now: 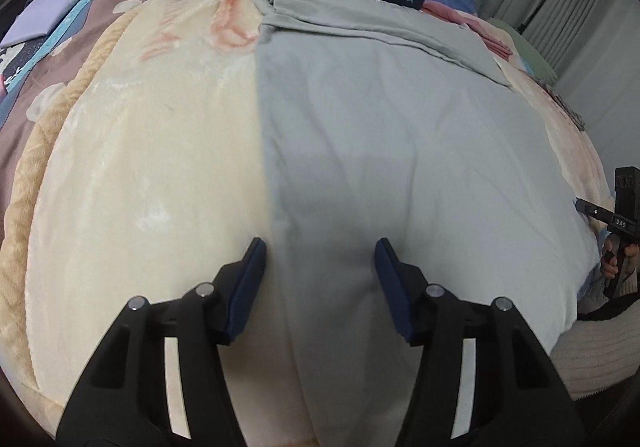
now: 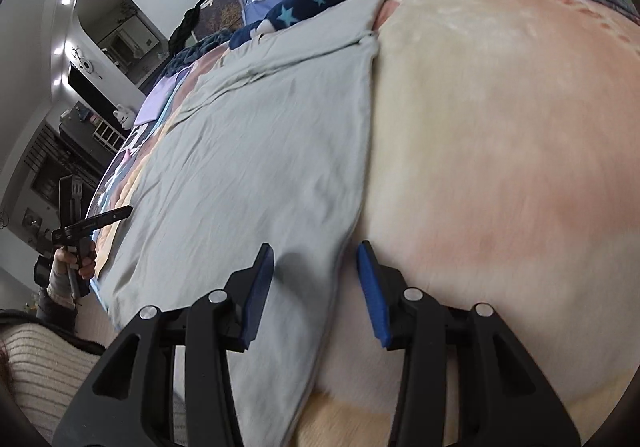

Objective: Fold small clothes
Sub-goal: 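Grasp the hem of the folded shirt with the left tool and lift it toward the collar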

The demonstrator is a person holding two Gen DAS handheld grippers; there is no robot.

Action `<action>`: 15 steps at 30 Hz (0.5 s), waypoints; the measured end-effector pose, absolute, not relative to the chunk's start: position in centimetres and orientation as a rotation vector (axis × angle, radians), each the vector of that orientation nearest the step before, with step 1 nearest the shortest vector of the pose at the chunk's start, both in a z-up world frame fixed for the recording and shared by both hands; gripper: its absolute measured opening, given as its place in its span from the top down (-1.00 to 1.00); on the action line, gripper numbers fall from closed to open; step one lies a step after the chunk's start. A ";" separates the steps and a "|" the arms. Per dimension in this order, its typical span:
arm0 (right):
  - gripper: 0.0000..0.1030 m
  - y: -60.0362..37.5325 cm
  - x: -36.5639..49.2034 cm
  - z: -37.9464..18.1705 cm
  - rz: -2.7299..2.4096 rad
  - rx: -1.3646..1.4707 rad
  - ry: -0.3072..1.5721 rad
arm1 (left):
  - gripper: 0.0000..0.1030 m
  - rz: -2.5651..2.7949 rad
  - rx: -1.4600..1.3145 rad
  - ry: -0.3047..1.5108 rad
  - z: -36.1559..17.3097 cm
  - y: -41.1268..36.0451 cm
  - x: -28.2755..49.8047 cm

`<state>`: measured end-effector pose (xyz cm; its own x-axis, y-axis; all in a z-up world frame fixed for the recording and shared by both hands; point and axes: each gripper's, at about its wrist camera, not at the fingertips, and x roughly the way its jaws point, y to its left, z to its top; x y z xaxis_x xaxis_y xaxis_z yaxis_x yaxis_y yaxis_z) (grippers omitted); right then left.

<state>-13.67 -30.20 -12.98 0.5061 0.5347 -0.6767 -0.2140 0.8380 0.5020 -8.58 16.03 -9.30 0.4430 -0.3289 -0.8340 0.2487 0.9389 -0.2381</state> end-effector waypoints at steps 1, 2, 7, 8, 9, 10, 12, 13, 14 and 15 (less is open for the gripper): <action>0.14 -30.3 -14.5 -13.0 0.473 0.392 0.941 | -0.09 -0.369 -0.081 1.057 -9.4 16.0 -9.2; 0.14 -30.4 -15.4 -13.1 0.485 0.414 0.944 | -0.09 -0.386 -0.085 1.055 -9.4 16.1 -10.4; 0.13 -30.4 -17.9 -13.0 0.546 0.461 0.931 | -0.09 -0.470 -0.173 1.037 -9.4 17.1 -13.0; 0.12 -30.3 -17.8 -13.0 0.553 0.474 0.933 | -0.09 -0.477 -0.184 1.034 -9.4 17.2 -13.1; 0.12 -30.3 -17.4 -13.0 0.556 0.482 0.936 | -0.08 -0.481 -0.205 1.032 -9.5 17.4 -12.8; 0.13 -30.2 -16.8 -13.0 0.564 0.487 0.936 | -0.05 -0.486 -0.233 1.032 -9.7 17.7 -12.5; 0.13 -29.8 -15.7 -13.2 0.582 0.498 0.929 | -0.03 -0.489 -0.275 1.034 -10.1 17.8 -11.7; 0.13 -29.6 -15.1 -13.4 0.589 0.514 0.936 | -0.03 -0.488 -0.273 1.037 -10.3 17.6 -11.4; 0.13 -29.3 -14.6 -13.6 0.591 0.532 0.949 | -0.03 -0.485 -0.259 1.039 -10.3 17.4 -11.3; 0.13 -29.1 -14.6 -13.6 0.584 0.532 0.955 | -0.03 -0.483 -0.238 1.038 -10.1 17.2 -11.8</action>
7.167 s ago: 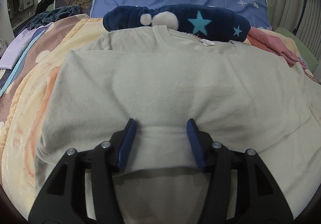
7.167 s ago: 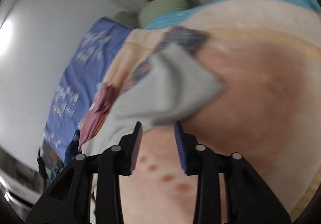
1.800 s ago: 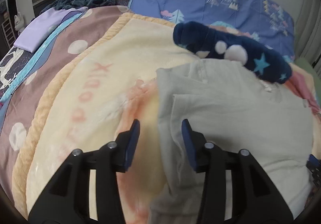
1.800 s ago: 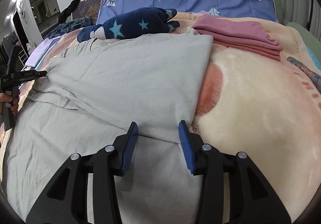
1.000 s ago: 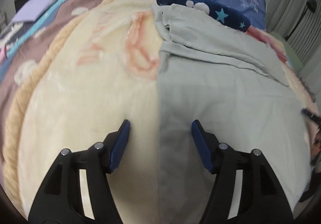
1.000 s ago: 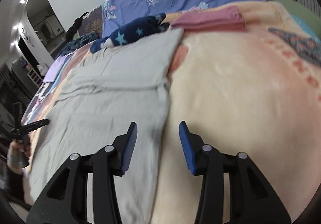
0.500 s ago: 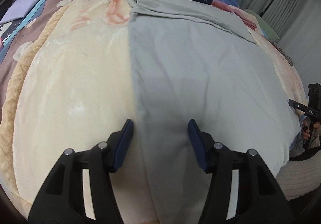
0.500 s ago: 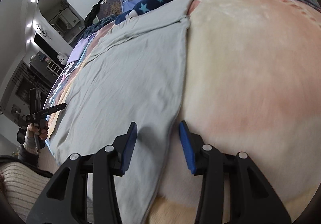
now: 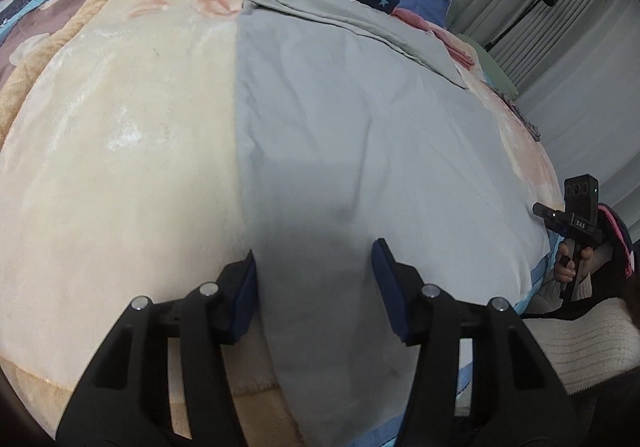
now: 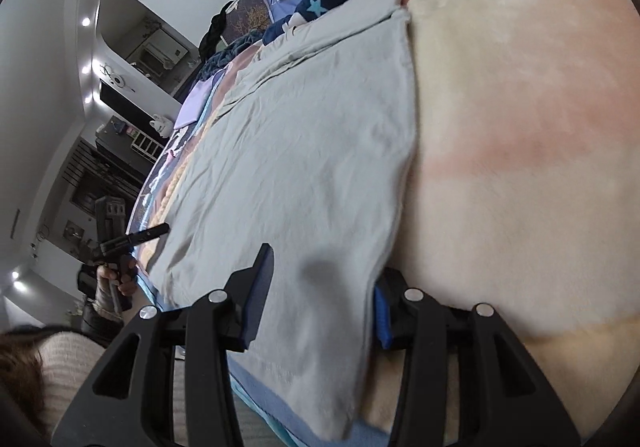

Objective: Fold small clothes
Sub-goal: 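Grasp the hem of the folded shirt with the left tool and lift it toward the collar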

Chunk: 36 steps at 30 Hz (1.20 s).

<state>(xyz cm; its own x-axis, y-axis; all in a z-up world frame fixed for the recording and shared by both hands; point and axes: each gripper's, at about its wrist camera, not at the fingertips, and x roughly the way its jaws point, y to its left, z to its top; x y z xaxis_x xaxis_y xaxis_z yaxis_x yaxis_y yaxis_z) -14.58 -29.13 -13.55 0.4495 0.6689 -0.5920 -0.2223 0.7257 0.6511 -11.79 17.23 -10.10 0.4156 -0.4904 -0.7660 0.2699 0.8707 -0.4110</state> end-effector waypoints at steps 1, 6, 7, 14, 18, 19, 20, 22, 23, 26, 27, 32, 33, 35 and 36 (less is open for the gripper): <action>0.14 -29.0 -14.9 -13.3 0.585 0.516 0.956 | -0.04 -0.486 -0.216 1.037 -9.9 17.1 -12.5; 0.31 -30.0 -17.6 -12.8 0.631 0.490 0.915 | 0.05 -0.508 -0.256 0.997 -9.8 18.3 -15.7; 0.74 -30.1 -17.3 -12.9 0.631 0.512 0.907 | 0.71 -0.488 -0.303 0.974 -9.8 18.6 -15.4; 0.97 -30.8 -15.3 -3.1 0.676 0.538 0.590 | 0.95 -0.497 -0.470 0.575 0.5 18.8 -14.1; 0.97 -31.7 -17.1 3.6 0.690 0.496 0.407 | 0.95 -0.534 -0.517 0.438 5.7 19.2 -15.0; 0.97 -31.7 -17.9 4.4 0.686 0.475 0.383 | 0.95 -0.541 -0.508 0.418 6.6 19.1 -15.9; 0.97 -31.7 -19.1 5.2 0.674 0.441 0.357 | 0.95 -0.540 -0.500 0.409 7.0 18.9 -16.6; 0.97 -32.1 -21.3 5.7 0.653 0.407 0.325 | 0.95 -0.546 -0.495 0.396 7.3 18.9 -18.6; 0.97 -32.8 -22.6 5.7 0.646 0.411 0.308 | 0.95 -0.544 -0.497 0.394 7.1 18.9 -19.6; 0.97 -34.1 -24.3 4.8 0.571 0.405 0.294 | 0.94 -0.522 -0.487 0.415 6.3 18.6 -21.1; 0.97 -34.5 -24.1 4.1 0.535 0.410 0.317 | 0.94 -0.524 -0.490 0.431 5.9 18.5 -20.8; 0.97 -35.3 -19.8 -0.1 0.499 0.549 0.477 | 0.94 -0.535 -0.527 0.537 3.0 17.2 -17.1; 0.97 -35.0 -18.6 -0.7 0.502 0.561 0.494 | 0.94 -0.537 -0.529 0.551 2.6 17.0 -16.2; 0.97 -34.6 -16.9 -1.3 0.503 0.565 0.510 | 0.94 -0.536 -0.527 0.567 2.4 16.5 -14.5; 0.96 -34.5 -15.9 -1.4 0.508 0.565 0.512 | 0.94 -0.534 -0.521 0.571 2.4 16.4 -13.6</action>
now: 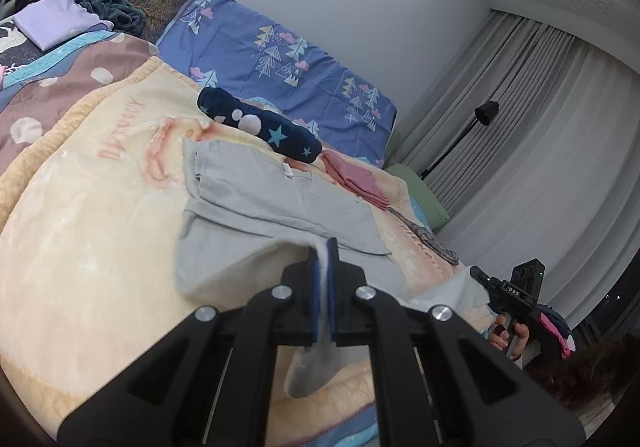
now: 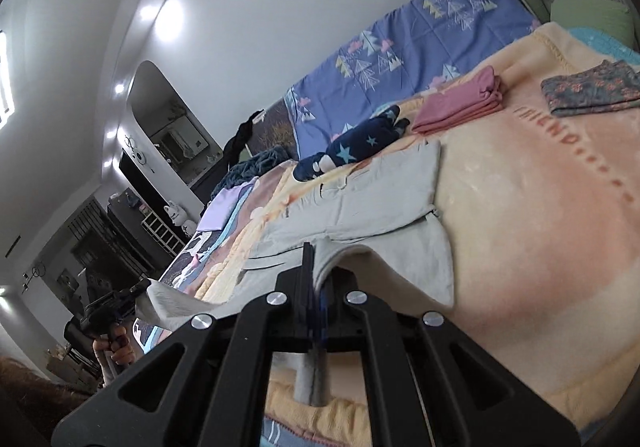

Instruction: Fold small clothes

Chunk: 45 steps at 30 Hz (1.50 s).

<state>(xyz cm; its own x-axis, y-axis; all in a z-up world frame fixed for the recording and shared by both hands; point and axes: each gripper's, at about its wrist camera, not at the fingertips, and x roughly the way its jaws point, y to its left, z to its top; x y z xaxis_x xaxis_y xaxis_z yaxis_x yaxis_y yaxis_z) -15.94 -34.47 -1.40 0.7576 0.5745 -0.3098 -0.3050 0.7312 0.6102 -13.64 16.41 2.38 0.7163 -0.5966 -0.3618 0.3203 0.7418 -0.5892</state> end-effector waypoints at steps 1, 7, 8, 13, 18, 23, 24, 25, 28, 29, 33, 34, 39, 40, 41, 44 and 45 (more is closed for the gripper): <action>0.97 -34.5 -14.5 -1.4 0.513 0.567 0.513 | 0.94 -0.526 -0.514 0.577 2.4 16.3 -12.4; 0.97 -34.6 -3.8 -1.7 0.475 0.590 0.550 | 0.93 -0.421 -0.427 0.604 2.9 15.9 -3.4; 0.97 -34.6 -2.0 -1.8 0.459 0.584 0.560 | 0.93 -0.399 -0.421 0.613 2.8 15.9 -1.7; 0.97 -34.7 6.5 -5.2 0.364 0.599 0.678 | 0.91 -0.299 -0.373 0.717 -0.6 14.8 6.4; 0.97 -34.3 10.9 -9.4 0.305 0.583 0.793 | 0.91 -0.222 -0.308 0.850 -5.9 13.3 11.6; 0.89 -34.4 10.8 -10.4 0.315 0.564 0.819 | 0.82 -0.231 -0.366 0.876 -7.6 14.9 12.1; 0.87 -34.5 10.4 -10.3 0.326 0.561 0.821 | 0.73 -0.241 -0.365 0.873 -7.4 14.9 11.8; 0.83 -34.6 9.9 -10.1 0.336 0.549 0.822 | 0.55 -0.257 -0.363 0.871 -7.2 14.9 11.4; 0.72 -34.6 8.1 -9.7 0.358 0.500 0.831 | 0.44 -0.310 -0.345 0.872 -6.5 14.6 9.2; 0.72 -34.5 7.5 -9.6 0.364 0.486 0.837 | 0.45 -0.332 -0.339 0.886 -6.5 14.3 8.5; 0.80 -33.7 6.2 -9.5 0.417 0.433 0.854 | 0.95 -0.343 -0.291 0.939 -6.7 13.4 7.5; 0.95 -33.5 6.2 -9.2 0.441 0.432 0.844 | 0.95 -0.341 -0.295 0.932 -6.4 13.3 7.6; 0.96 -34.1 9.9 -6.4 0.437 0.560 0.748 | 0.95 -0.344 -0.414 0.844 -3.1 13.9 11.6; 0.96 -34.4 11.1 -6.0 0.416 0.586 0.733 | 0.95 -0.329 -0.435 0.834 -2.7 14.0 12.8; 0.96 -34.9 12.7 -5.7 0.388 0.618 0.720 | 0.94 -0.295 -0.451 0.822 -2.4 14.2 14.3; 0.74 -36.0 16.3 -6.1 0.290 0.660 0.746 | 0.50 -0.173 -0.506 0.791 -2.8 15.3 17.4; 0.70 -36.1 16.9 -6.4 0.276 0.664 0.769 | 0.14 -0.148 -0.520 0.787 -3.0 15.6 17.9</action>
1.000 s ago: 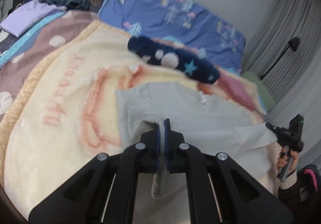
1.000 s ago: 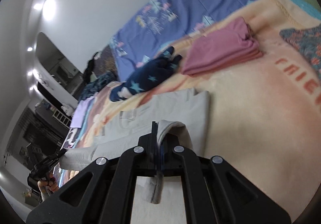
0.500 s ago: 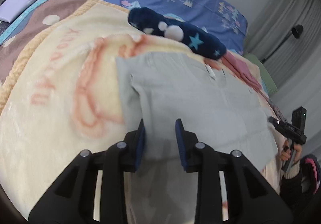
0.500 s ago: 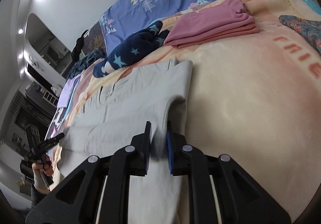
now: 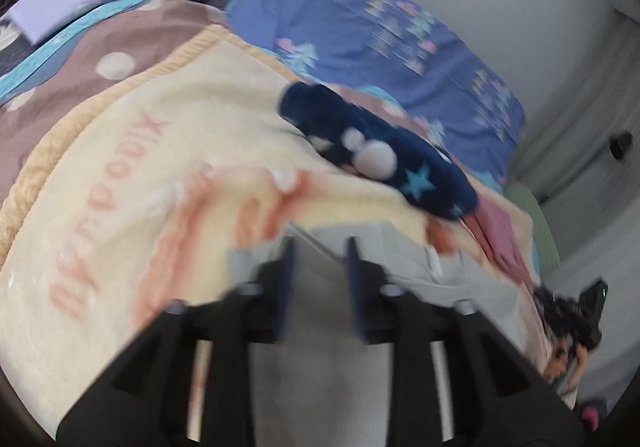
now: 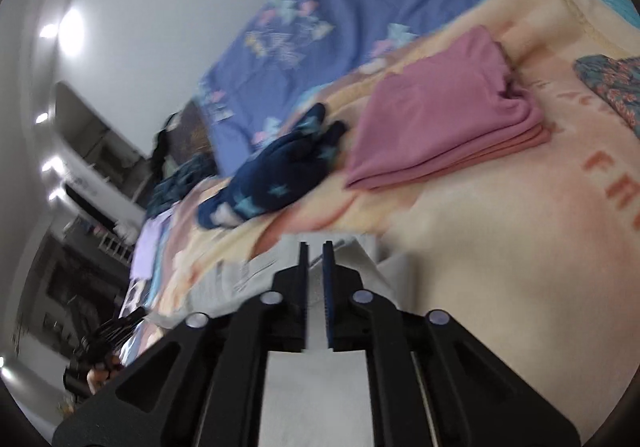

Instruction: Fold small clothes

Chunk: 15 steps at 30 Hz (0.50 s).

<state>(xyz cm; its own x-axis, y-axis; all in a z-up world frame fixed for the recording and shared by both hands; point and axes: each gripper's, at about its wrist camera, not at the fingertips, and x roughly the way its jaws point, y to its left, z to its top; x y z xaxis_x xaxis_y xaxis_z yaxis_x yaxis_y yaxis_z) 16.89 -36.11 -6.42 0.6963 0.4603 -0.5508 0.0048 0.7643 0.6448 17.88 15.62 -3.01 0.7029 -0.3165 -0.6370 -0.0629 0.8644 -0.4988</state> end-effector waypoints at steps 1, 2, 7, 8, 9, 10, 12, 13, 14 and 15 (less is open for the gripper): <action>0.68 -36.1 17.1 -6.7 0.277 0.656 0.780 | -0.05 -0.140 -0.524 0.784 -3.2 15.7 18.2; 0.68 -36.1 16.9 -6.8 0.286 0.634 0.778 | -0.05 -0.151 -0.505 0.784 -3.3 15.6 18.4; 0.61 -35.8 17.4 -7.9 0.272 0.479 0.804 | -0.18 -0.183 -0.355 0.865 -4.8 14.1 19.8; 0.61 -35.7 17.8 -8.1 0.271 0.480 0.816 | -0.18 -0.182 -0.336 0.888 -5.4 13.8 20.3; 0.61 -35.7 18.1 -8.4 0.272 0.479 0.825 | -0.17 -0.180 -0.317 0.901 -5.8 13.6 20.7; 0.59 -35.5 18.6 -8.6 0.269 0.471 0.836 | -0.12 -0.177 -0.301 0.906 -6.0 13.4 20.9; 0.43 -35.2 19.2 -8.9 0.257 0.453 0.842 | 0.05 -0.185 -0.279 0.917 -6.5 13.0 21.4; 0.41 -35.0 19.5 -9.0 0.254 0.445 0.844 | 0.22 -0.187 -0.277 0.920 -6.6 13.0 21.5; 0.41 -34.9 19.7 -9.1 0.253 0.436 0.848 | 0.33 -0.183 -0.273 0.921 -6.7 13.1 21.6; 0.41 -34.7 19.9 -9.2 0.254 0.427 0.849 | 0.56 -0.179 -0.269 0.922 -6.9 13.2 21.8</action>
